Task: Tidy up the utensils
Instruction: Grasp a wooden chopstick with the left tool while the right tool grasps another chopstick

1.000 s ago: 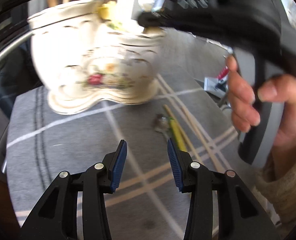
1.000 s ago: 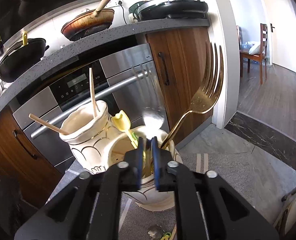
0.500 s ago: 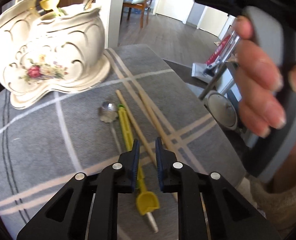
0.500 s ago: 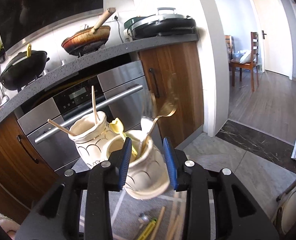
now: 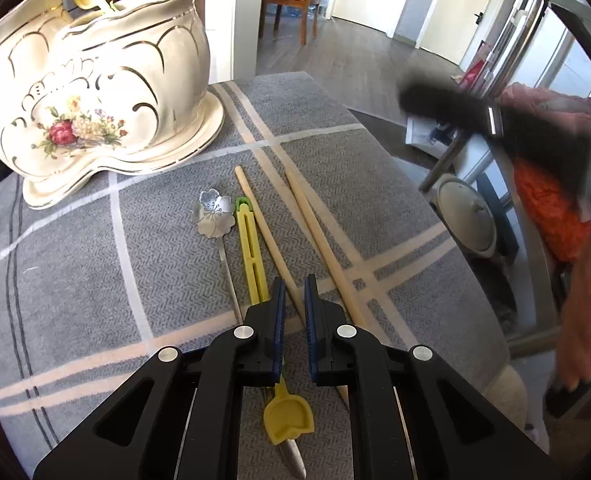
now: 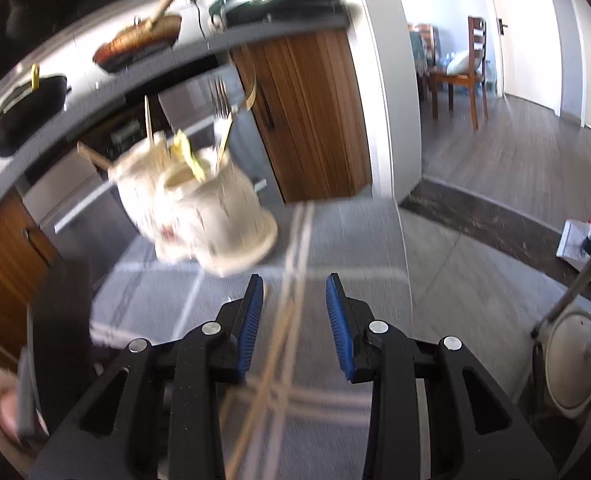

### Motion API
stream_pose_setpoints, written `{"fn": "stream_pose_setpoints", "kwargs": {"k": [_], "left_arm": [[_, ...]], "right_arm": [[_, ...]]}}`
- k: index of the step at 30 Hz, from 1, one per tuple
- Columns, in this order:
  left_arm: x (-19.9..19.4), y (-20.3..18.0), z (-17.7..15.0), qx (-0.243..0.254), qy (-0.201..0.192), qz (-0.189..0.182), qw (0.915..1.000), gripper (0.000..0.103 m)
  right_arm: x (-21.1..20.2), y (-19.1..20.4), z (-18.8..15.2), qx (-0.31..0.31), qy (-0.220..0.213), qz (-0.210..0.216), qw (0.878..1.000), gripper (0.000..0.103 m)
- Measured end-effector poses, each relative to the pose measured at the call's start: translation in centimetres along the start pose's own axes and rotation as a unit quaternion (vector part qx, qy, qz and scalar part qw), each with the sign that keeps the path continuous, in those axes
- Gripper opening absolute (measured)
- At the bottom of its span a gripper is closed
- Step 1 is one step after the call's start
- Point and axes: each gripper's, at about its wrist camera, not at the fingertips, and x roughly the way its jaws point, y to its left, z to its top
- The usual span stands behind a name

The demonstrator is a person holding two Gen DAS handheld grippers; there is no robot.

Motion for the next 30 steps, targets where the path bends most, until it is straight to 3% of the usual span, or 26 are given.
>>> {"fn": "stream_pose_setpoints", "kwargs": {"k": [4,18,24,30], "left_arm": [[0.5,-0.9,0.1,0.021,-0.005,0.017,0.9996,0.011],[-0.4,1.7,-0.3,0.035,0.009,-0.008,0.9993,0.01],[-0.6,2.4,-0.4,0.037,0.012,-0.013,0.9992,0.01],[-0.1,0.9,0.2,0.055,0.013,0.025,0.9981,0.008]], "right_arm": [[0.5,-0.3,-2.5,-0.002,0.042,0.011,0.999,0.033],[4.0,2.8,-5.3,-0.064,0.124,0.034,0.99,0.031],[4.9,4.5,-5.8,-0.133,0.135,-0.023,0.982,0.01],[4.8,3.2,-5.3,-0.095,0.133,-0.009,0.987,0.005]]}}
